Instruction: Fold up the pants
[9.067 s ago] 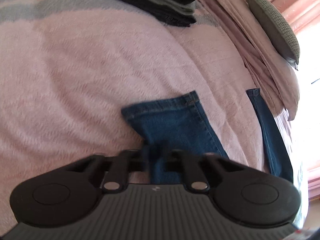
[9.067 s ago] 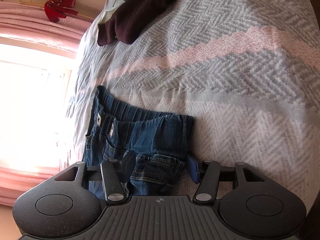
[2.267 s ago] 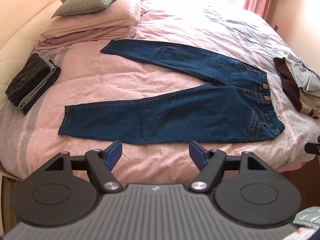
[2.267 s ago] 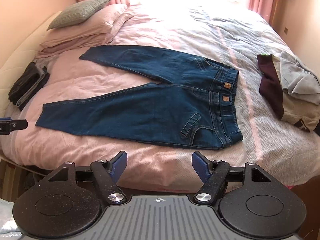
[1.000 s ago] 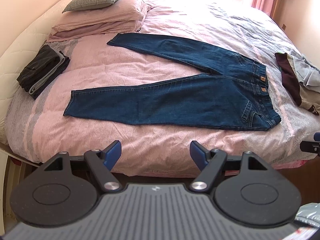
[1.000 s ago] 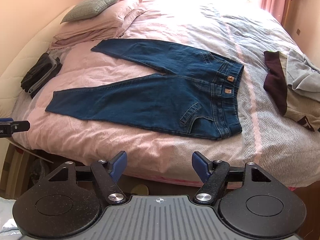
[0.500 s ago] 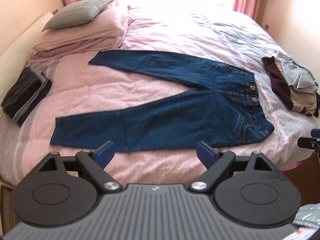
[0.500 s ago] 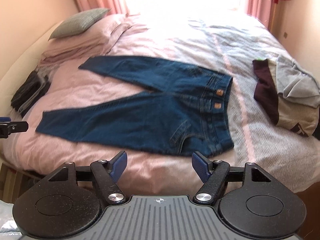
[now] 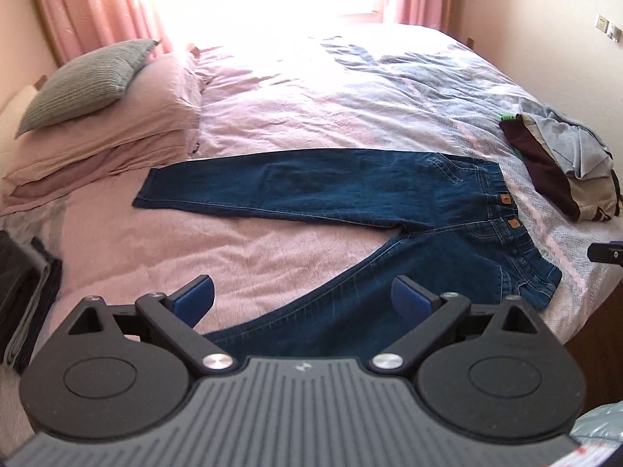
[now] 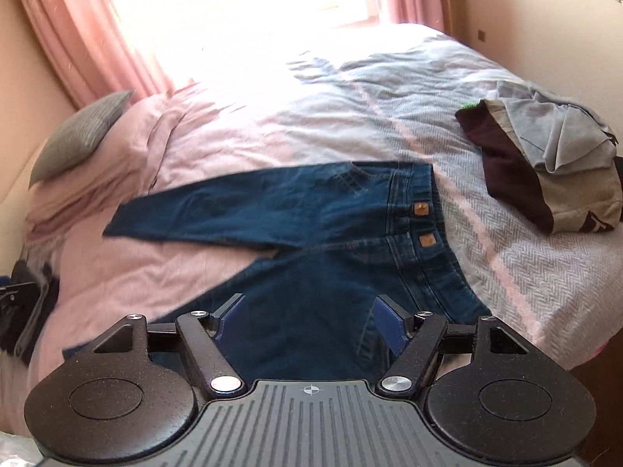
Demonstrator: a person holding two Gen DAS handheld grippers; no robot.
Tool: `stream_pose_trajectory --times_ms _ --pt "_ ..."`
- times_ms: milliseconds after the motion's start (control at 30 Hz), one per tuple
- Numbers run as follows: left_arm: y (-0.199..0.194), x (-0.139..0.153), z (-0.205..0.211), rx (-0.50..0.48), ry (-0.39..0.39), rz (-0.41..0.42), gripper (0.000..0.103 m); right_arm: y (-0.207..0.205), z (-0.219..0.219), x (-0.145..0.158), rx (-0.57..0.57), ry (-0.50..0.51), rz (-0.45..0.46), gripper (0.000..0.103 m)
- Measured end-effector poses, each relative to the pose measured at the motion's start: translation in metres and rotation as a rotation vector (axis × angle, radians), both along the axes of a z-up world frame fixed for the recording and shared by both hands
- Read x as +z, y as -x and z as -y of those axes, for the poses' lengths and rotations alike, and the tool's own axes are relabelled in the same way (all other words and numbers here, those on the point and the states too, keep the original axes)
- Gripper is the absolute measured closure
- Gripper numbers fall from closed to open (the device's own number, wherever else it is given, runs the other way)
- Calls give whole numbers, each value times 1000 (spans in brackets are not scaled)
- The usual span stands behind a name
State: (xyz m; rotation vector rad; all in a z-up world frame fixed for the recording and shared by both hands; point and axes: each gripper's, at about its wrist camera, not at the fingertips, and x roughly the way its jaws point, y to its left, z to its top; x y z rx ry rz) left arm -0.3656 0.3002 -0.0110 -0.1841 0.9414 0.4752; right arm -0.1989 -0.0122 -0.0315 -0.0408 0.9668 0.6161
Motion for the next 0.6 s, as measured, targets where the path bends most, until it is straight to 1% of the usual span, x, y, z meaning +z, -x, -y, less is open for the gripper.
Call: stream_pose_trajectory --times_ms 100,200,300,367,433,500,600 --pt "-14 -16 -27 -59 7 -26 7 -4 -11 -16 -31 27 -22 35" --pt "-27 -37 -46 -101 5 -70 8 -11 -17 -33 -58 62 -62 35" --pt "-39 -59 -59 -133 41 -94 8 -24 -24 -49 -54 90 -108 35" --pt "-49 -74 -66 -150 52 -106 9 -36 -31 -62 -30 106 -132 35" --pt "-62 -90 -73 -167 54 -121 10 -50 -38 -75 9 111 -126 35" --pt "-79 -106 -81 -191 61 -119 13 -71 -45 -88 63 123 -114 35" --pt "-114 -131 -102 -236 73 -112 14 -114 -53 -110 136 117 -71 35"
